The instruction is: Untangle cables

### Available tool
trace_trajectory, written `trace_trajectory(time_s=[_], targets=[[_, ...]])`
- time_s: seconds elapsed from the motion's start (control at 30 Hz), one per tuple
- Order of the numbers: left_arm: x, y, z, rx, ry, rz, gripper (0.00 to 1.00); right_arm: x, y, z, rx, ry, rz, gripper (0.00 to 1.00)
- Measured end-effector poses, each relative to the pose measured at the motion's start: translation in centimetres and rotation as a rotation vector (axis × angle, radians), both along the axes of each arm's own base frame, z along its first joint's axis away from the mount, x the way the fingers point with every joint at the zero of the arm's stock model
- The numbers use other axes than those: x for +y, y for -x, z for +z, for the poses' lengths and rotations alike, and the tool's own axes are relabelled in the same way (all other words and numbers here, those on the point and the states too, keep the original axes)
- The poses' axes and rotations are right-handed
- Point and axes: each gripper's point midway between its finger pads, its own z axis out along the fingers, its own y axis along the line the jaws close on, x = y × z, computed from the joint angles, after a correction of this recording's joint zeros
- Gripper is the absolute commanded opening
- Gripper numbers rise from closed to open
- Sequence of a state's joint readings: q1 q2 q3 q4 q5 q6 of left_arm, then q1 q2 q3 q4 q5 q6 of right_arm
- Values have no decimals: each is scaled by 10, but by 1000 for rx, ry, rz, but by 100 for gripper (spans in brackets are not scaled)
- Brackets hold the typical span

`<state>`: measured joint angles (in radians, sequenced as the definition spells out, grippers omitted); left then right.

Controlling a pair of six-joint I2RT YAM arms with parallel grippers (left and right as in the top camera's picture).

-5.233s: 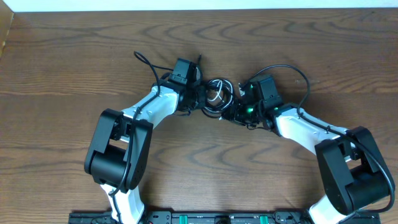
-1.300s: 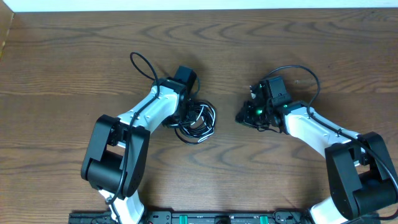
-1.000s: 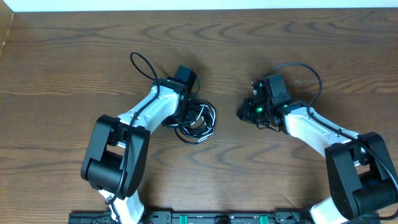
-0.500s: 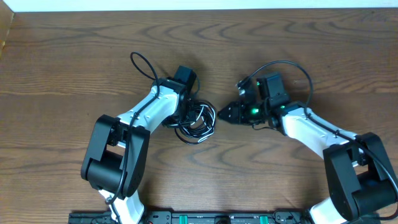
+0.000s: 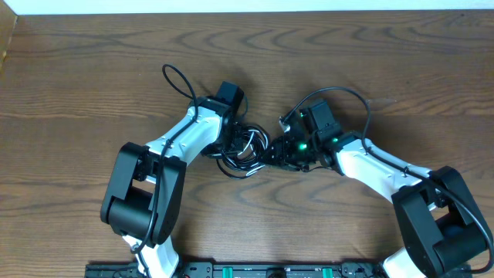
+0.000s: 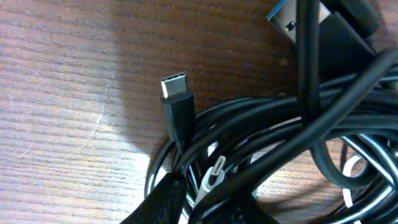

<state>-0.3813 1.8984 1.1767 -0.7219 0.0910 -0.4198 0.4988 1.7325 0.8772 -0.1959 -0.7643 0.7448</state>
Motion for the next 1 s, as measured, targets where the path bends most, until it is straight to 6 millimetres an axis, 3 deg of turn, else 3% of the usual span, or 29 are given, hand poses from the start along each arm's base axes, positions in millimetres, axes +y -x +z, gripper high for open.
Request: trace_trajectory(time_s=[0.37, 0.7, 0.9, 1.0], targets=[[0, 0, 0, 0, 0, -2, 26, 10, 13, -9, 203, 69, -159, 33], [-1, 0, 0, 3, 7, -1, 26, 33, -12, 5, 181, 4, -316, 21], [-1, 0, 0, 3, 7, -1, 26, 33, -17, 7, 185, -4, -342, 20], [-1, 0, 0, 3, 7, -1, 26, 33, -17, 7, 186, -4, -344, 24]])
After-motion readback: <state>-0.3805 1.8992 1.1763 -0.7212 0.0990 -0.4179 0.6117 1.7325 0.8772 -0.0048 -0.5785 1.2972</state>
